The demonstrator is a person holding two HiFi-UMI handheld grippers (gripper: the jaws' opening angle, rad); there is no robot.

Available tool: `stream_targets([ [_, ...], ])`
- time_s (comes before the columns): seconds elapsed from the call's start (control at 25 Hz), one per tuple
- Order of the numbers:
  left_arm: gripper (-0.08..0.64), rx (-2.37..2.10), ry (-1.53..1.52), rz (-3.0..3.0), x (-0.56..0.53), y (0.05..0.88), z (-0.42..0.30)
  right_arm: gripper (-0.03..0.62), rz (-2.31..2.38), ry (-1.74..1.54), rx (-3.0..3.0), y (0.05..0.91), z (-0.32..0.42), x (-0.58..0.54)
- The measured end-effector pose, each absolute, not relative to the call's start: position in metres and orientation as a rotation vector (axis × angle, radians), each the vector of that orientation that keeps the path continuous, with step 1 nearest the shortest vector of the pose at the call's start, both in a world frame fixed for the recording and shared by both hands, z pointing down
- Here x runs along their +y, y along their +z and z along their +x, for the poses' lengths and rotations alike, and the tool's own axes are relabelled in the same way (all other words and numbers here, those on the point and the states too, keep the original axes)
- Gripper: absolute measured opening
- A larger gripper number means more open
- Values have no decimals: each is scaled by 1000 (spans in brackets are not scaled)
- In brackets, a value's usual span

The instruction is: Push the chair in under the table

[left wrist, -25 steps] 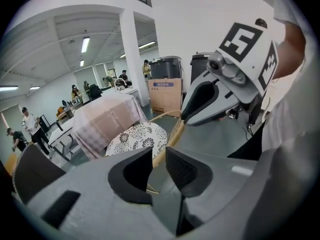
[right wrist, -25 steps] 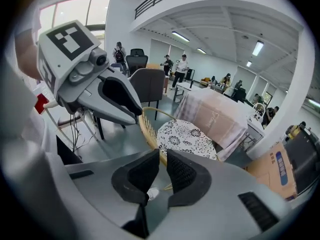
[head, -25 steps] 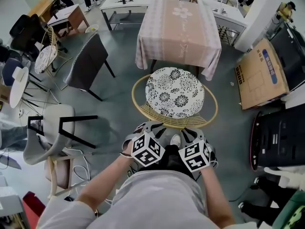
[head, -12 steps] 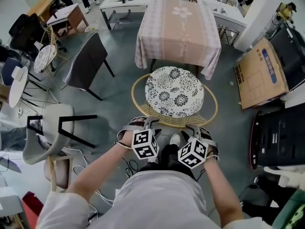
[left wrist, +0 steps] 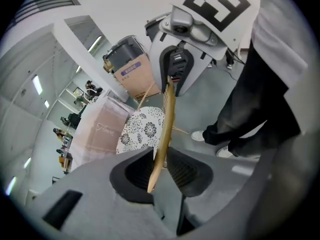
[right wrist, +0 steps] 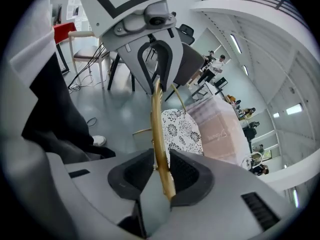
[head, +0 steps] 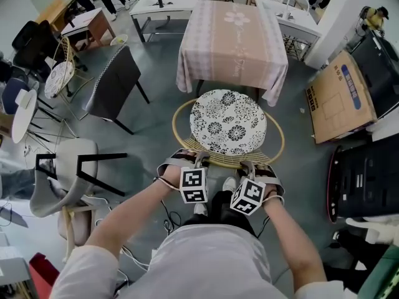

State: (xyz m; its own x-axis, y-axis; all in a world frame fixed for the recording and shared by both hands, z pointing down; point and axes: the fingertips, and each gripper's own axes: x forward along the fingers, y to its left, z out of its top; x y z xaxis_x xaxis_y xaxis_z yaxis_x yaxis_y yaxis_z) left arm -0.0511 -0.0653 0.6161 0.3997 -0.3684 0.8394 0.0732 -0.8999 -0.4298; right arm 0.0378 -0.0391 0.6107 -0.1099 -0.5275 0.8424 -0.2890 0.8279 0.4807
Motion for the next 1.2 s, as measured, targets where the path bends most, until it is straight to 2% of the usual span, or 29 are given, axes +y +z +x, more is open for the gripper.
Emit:
stream_targets([
  [0.2,84,209,-1511,-2321,-68,616,-51,70,617,-279,-1694,612,37,-43],
  [1.2,86,214,-1568,-2303,-110,618,-42,71,707,-197,-1627,614,46,-86],
])
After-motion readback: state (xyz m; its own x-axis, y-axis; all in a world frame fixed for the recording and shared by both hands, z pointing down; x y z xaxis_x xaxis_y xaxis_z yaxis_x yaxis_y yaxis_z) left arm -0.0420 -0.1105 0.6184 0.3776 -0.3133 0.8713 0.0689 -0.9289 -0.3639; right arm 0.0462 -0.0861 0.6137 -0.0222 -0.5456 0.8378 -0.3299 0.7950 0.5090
